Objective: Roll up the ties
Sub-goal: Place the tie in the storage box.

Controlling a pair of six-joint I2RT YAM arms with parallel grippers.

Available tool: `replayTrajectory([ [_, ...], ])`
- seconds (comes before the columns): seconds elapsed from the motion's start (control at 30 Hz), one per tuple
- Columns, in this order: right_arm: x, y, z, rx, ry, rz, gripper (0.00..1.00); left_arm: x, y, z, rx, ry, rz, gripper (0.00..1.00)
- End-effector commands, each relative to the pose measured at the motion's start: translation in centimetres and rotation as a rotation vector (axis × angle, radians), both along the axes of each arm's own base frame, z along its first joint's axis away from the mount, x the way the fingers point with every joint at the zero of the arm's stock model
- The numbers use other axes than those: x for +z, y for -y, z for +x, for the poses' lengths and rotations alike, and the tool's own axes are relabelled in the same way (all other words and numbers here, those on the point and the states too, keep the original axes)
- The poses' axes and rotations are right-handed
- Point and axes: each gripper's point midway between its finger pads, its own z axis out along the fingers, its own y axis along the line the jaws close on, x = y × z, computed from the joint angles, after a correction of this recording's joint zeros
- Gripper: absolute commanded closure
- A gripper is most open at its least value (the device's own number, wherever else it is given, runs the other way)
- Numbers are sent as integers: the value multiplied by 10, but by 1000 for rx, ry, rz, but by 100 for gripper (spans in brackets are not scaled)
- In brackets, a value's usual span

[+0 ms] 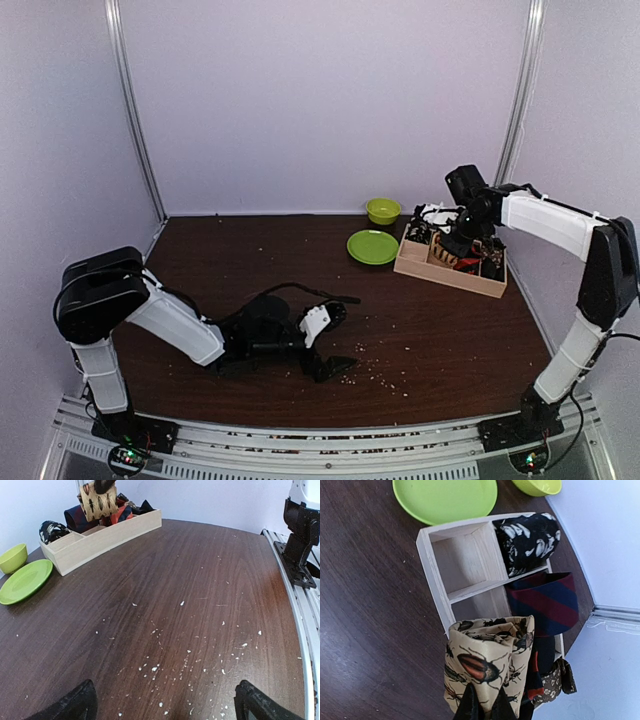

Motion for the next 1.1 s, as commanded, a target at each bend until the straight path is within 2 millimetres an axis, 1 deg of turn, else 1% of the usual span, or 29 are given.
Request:
replayTrajectory([
  [0.0, -6, 7, 27, 75, 5, -123, 100, 21, -3, 5, 30, 22, -81, 2],
  [0.1, -20, 9, 39, 111, -13, -144, 100, 24, -6, 6, 40, 30, -81, 2],
  [0.2, -45, 12, 41, 167, -61, -212, 100, 25, -9, 5, 42, 35, -78, 2],
  [0.27, -61, 13, 40, 180, -90, -221, 100, 24, -9, 5, 44, 38, -69, 2],
  [0.4, -81, 16, 40, 183, -106, -215, 100, 24, -10, 6, 45, 43, -65, 2],
  [0.57, -98, 10, 45, 187, -110, -156, 100, 25, -9, 6, 43, 51, -61, 2],
  [0.6, -105, 12, 43, 187, -123, -164, 98, 26, -9, 7, 44, 54, -58, 2],
  [0.67, -111, 15, 43, 181, -134, -167, 83, 26, -10, 7, 49, 56, -58, 2],
  [0.7, -112, 14, 42, 181, -135, -157, 75, 27, -10, 8, 49, 56, -60, 2],
  [0.73, -111, 13, 41, 181, -135, -151, 70, 27, -9, 7, 48, 55, -60, 2],
  [0.83, -108, 15, 40, 180, -125, -162, 62, 28, -7, 8, 46, 58, -58, 2],
  [0.87, -106, 16, 40, 179, -119, -163, 57, 28, -7, 9, 46, 60, -58, 2],
  [0.97, -87, 17, 41, 166, -75, -161, 42, 29, -5, 9, 40, 60, -59, 2],
  [1.0, -78, 18, 41, 162, -55, -164, 40, 29, -4, 9, 37, 60, -59, 2],
  [1.07, -60, 20, 41, 155, -18, -168, 39, 30, -2, 9, 33, 62, -59, 2],
])
